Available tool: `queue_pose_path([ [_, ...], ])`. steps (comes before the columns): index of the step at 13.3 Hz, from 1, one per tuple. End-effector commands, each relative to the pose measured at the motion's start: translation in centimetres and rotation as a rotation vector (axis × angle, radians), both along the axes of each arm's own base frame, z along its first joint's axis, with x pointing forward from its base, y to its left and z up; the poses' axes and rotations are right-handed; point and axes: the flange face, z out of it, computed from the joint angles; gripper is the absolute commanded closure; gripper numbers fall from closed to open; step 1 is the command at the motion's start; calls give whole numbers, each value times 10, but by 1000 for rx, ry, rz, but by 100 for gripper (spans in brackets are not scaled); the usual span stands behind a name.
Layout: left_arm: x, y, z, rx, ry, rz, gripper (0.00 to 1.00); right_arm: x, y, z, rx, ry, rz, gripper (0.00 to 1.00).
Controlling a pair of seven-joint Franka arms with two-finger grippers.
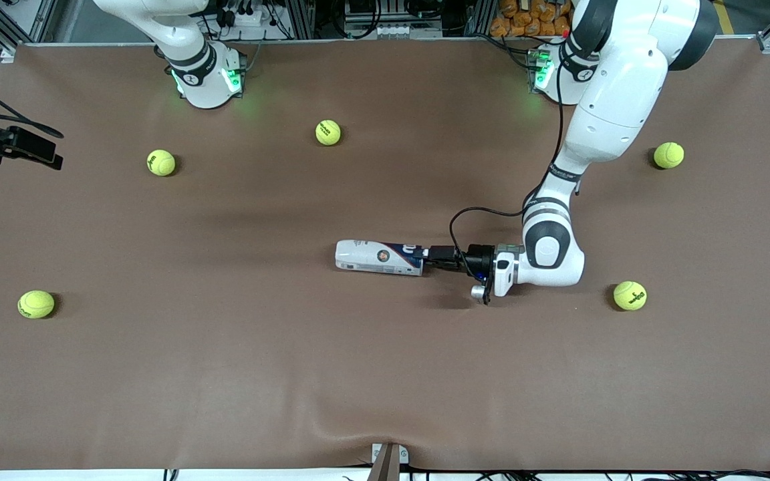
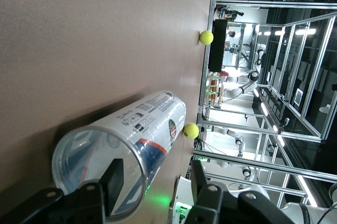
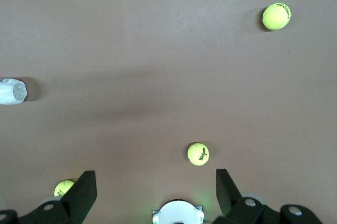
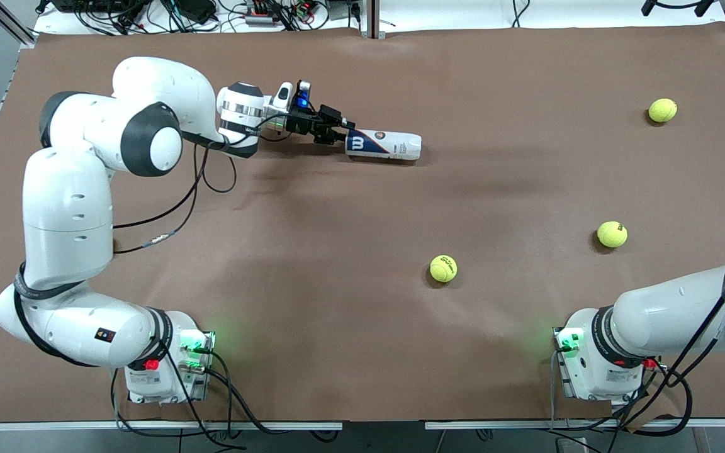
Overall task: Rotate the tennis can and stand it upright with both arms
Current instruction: 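Close the left gripper on the rim of the can's open end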
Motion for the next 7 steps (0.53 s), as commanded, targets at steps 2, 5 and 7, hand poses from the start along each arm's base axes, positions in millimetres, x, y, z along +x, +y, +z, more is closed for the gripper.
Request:
queue_pose_path([
  [2, 5, -6, 0, -10, -17, 20, 86, -2, 2, -4, 7, 16, 8, 0],
  [5, 3, -9, -1, -9, -58, -4, 100, -2, 4, 0, -6, 8, 8, 0],
  [7, 8, -9, 8, -10, -72, -7, 100, -2, 5, 0, 3, 8, 6, 0],
])
